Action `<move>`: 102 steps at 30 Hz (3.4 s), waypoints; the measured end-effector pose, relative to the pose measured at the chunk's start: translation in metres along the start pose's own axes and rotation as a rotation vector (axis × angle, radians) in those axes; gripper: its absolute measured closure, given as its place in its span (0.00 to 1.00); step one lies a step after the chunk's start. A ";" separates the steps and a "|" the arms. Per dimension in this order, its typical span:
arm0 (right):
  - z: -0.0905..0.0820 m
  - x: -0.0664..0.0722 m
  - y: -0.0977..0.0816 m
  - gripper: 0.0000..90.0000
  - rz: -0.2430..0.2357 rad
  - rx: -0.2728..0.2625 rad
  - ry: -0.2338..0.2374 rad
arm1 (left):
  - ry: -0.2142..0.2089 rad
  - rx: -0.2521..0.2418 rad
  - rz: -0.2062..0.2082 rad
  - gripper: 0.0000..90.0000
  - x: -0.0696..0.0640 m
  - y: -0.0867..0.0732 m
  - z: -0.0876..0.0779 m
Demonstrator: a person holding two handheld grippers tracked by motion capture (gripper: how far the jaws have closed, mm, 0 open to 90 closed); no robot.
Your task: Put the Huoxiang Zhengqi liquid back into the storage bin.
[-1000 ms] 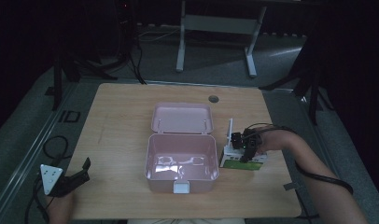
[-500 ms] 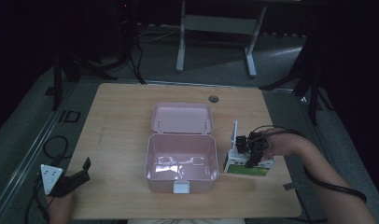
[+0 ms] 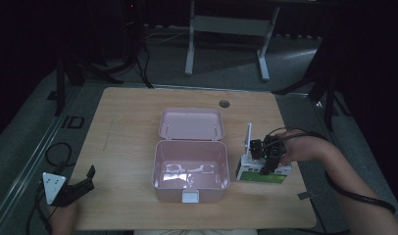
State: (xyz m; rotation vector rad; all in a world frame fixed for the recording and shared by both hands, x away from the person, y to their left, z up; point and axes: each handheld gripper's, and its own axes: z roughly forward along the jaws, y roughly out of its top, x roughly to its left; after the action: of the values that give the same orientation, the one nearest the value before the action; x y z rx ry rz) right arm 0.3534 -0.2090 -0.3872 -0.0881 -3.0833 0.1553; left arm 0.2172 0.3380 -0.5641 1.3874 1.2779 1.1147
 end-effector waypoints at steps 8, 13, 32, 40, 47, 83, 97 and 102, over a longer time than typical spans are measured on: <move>-0.029 0.010 0.001 0.69 -0.008 -0.007 -0.023 | -0.006 0.006 -0.001 0.04 0.000 0.000 0.000; -0.048 0.013 0.005 0.69 -0.002 -0.028 -0.028 | -0.004 0.002 -0.001 0.04 -0.001 0.000 0.000; -0.079 0.015 0.039 0.69 -0.007 -0.025 -0.056 | -0.006 0.000 -0.005 0.04 0.000 0.000 0.000; -0.080 0.020 0.062 0.69 -0.050 -0.029 -0.040 | -0.007 0.000 -0.008 0.04 0.000 0.000 0.000; -0.081 0.023 0.084 0.69 -0.079 -0.030 -0.049 | -0.008 -0.003 -0.010 0.04 0.000 0.000 0.000; -0.032 0.028 0.178 0.69 -0.166 -0.030 0.013 | -0.018 -0.002 -0.009 0.04 0.001 0.000 0.000; 0.012 0.025 0.185 0.69 -0.176 -0.009 0.036 | -0.019 -0.002 -0.013 0.04 0.001 0.000 0.000; 0.026 0.025 0.186 0.69 -0.173 -0.024 0.040 | -0.020 -0.001 -0.010 0.04 0.001 0.000 0.000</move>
State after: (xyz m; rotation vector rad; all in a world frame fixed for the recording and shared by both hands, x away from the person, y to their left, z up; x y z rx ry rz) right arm 0.3367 -0.0249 -0.4311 0.1714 -3.0337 0.1071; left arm 0.2169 0.3390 -0.5641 1.3870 1.2687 1.0922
